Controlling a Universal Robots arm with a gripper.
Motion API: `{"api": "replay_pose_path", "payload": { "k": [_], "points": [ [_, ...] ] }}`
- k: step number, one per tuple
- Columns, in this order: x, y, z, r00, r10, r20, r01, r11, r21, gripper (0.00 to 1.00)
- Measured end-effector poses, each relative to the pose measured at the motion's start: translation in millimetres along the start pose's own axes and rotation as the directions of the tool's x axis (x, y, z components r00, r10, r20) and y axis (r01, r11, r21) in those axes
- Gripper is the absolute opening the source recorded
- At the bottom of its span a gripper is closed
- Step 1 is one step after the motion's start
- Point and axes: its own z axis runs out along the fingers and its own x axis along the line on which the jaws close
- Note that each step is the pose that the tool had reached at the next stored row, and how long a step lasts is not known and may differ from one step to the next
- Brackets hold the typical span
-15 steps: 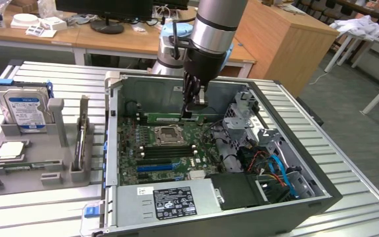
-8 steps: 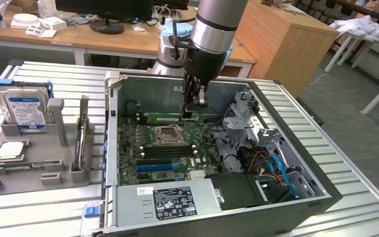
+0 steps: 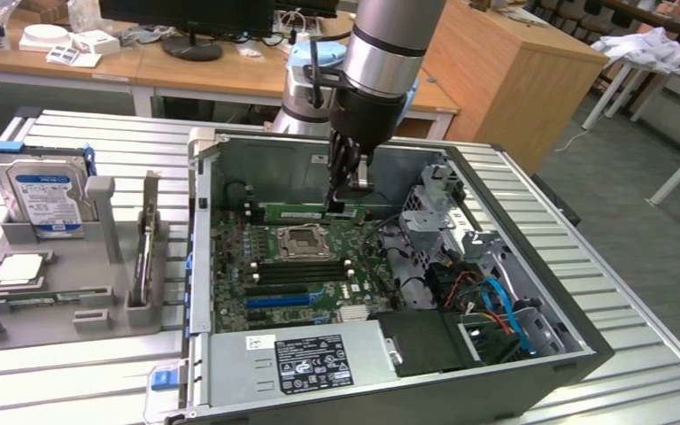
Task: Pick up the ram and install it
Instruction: 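Insert the ram into the slot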
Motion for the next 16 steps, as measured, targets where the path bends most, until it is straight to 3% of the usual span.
{"api": "replay_pose_path", "payload": {
  "k": [16],
  "points": [
    [5.8,-0.3,-0.1,1.0,0.0,0.0,0.0,1.0,0.0,0.12]
  ]
}}
